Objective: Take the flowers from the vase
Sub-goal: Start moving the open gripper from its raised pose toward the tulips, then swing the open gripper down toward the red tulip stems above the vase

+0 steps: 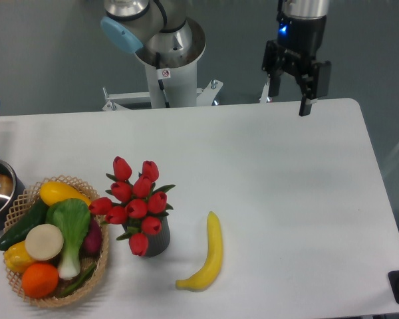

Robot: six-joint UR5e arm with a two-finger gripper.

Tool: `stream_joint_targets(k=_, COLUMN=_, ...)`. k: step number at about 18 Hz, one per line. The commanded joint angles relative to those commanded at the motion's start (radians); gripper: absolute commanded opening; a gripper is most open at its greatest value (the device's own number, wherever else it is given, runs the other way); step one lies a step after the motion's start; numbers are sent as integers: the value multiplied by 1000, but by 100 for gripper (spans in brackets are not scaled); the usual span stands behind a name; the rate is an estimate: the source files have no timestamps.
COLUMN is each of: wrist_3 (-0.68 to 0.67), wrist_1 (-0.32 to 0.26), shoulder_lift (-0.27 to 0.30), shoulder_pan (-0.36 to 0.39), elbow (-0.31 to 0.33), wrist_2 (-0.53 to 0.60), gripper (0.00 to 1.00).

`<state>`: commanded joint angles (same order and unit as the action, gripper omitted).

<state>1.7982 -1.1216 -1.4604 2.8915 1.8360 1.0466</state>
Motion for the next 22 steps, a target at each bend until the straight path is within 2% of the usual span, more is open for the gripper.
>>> stream_joint_targets(k=3, wrist_3=-141, wrist_1=84, shoulder_lift=8, shoulder_pan=-3, elbow=71, wrist_2=-59, gripper=100)
stream_joint_targets(k=5, wrist_3=-247, wrist_1=114, shoulder_lift=-1, shoulder_pan=-15, elbow=88, wrist_2=-123, gripper=100)
stream_joint_targets(k=8, wrist_3=-286, wrist_1=118, shoulder_lift=-17, shoulder_pan=-32, elbow=98, wrist_2=-189, gripper=100)
stream_joint_targets(k=10, wrist_3=-287, wrist_1=117, shoulder_lift=-24, shoulder_pan=-76, elbow=126, wrist_2=-212, gripper=100)
stream_joint_targets(k=13, wrist_3=-284, wrist_1=120, shoulder_lift=-63, shoulder_pan=-90, elbow=158, wrist_2=-356, gripper=100)
stream_joint_targets(k=17, wrist_3=-284, wrist_1=120, shoulder_lift=-107, shoulder_pan=-126, elbow=160, wrist_2=-404, gripper=100)
stream_joint_targets(k=20, wrist_3=-319, wrist_1=117, shoulder_lift=-158, shoulder_pan=-141, elbow=157, wrist_2=-572, gripper=100)
stream_joint_targets(k=22, wrist_3=-342, wrist_1=117, shoulder_lift=-173, shoulder_pan=-143, elbow=146, wrist_2=-605, gripper=100)
